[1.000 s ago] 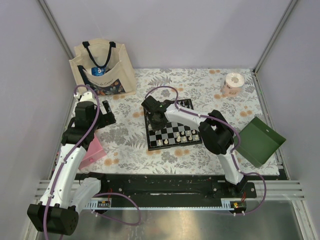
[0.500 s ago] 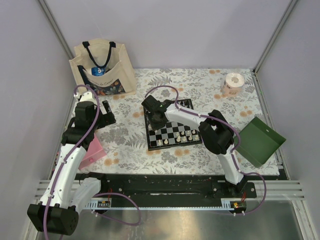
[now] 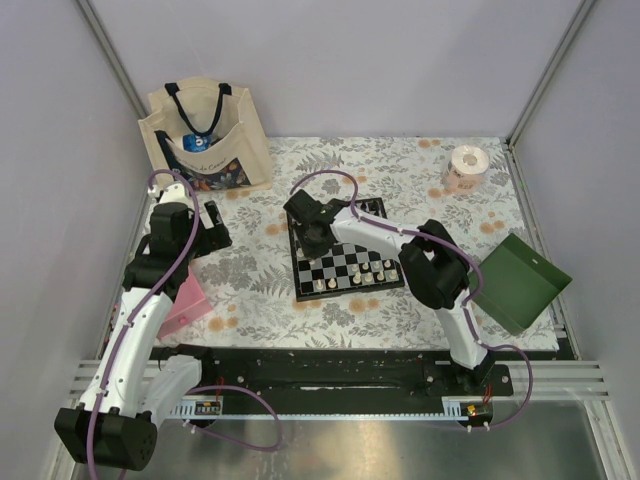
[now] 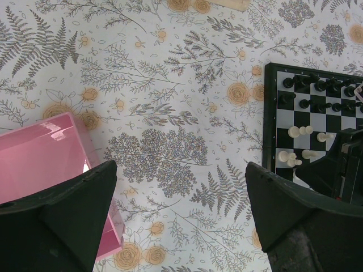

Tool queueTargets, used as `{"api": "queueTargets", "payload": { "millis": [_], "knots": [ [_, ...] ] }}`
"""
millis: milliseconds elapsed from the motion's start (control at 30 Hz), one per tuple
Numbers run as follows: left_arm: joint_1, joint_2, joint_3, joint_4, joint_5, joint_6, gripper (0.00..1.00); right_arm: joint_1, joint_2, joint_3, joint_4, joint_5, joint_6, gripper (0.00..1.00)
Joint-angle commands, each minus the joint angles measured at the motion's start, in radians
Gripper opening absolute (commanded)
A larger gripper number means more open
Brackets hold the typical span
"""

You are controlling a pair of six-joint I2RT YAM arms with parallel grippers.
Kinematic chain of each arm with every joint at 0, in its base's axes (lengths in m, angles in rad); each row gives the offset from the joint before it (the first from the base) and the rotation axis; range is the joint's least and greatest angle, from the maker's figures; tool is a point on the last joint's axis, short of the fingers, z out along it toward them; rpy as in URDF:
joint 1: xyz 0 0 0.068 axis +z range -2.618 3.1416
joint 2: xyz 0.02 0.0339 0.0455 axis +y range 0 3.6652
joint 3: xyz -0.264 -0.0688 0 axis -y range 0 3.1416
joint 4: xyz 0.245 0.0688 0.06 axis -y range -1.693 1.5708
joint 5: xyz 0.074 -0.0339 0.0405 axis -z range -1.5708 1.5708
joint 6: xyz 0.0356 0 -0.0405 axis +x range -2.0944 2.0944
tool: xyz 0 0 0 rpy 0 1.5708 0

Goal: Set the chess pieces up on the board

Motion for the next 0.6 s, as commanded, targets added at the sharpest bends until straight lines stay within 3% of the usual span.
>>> {"api": "queueTargets", "payload": {
  "millis": [0, 567],
  "knots": [
    [0.007, -0.011, 0.000, 0.035, 0.012, 0.009, 0.99, -0.009, -0.093, -0.018, 0.012, 0.010, 0.001, 0.12],
    [0.005, -0.012, 0.000, 0.035, 0.017, 0.007, 0.99, -0.022, -0.234, -0.211, 0.012, 0.111, 0.015, 0.12]
  ]
}}
